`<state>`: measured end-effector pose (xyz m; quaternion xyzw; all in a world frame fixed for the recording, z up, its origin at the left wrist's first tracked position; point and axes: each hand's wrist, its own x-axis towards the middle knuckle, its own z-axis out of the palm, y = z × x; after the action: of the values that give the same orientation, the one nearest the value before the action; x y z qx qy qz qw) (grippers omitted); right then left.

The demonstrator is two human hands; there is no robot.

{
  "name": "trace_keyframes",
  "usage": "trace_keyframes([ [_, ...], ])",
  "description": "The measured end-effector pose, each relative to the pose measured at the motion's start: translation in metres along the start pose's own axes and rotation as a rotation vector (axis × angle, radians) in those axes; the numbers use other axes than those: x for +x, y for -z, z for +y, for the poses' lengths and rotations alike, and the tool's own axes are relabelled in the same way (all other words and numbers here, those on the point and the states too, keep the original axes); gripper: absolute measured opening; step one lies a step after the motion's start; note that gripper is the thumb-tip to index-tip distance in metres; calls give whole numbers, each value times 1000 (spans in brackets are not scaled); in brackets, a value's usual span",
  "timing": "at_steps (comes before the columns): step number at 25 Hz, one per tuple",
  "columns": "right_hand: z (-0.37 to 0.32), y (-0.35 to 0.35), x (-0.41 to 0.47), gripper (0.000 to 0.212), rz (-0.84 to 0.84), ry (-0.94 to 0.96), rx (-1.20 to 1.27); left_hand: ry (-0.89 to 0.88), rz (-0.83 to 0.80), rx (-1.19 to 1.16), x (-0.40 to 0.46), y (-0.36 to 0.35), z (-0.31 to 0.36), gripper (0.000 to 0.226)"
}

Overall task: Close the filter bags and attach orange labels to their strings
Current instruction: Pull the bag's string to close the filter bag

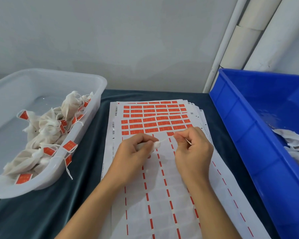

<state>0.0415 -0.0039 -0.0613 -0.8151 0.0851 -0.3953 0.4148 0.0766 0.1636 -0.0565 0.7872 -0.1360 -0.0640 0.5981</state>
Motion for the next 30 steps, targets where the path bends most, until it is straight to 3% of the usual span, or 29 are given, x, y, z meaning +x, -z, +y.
trace_keyframes([
  [3, 0, 2, 1, 15, 28, -32, 15, 0, -25, 63, -1, 1, -1, 20],
  [6, -4, 4, 3, 13, -72, -80, 85, -20, -40, 59, -3, 2, -1, 24],
  [9, -8, 4, 3, 10, -155, -12, 133, -97, -19, 123, -4, 0, 4, 12],
  [13, -11, 5, 5, 9, -87, -102, 154, -132, 9, 244, -5, -4, 4, 9],
  [15, -9, 9, 10, 6, -46, -200, 89, -135, 27, 228, -5, -4, 4, 9],
  [18, -7, 17, 25, 5, -149, -323, -63, -148, 68, 149, -5, -3, 6, 9],
  [23, -4, 23, 52, 7, -378, -272, -489, -101, 125, -30, -5, -6, 6, 8],
  [30, 0, -31, 44, 44, -386, -245, -629, -72, 132, -102, -2, -8, 1, 14],
])
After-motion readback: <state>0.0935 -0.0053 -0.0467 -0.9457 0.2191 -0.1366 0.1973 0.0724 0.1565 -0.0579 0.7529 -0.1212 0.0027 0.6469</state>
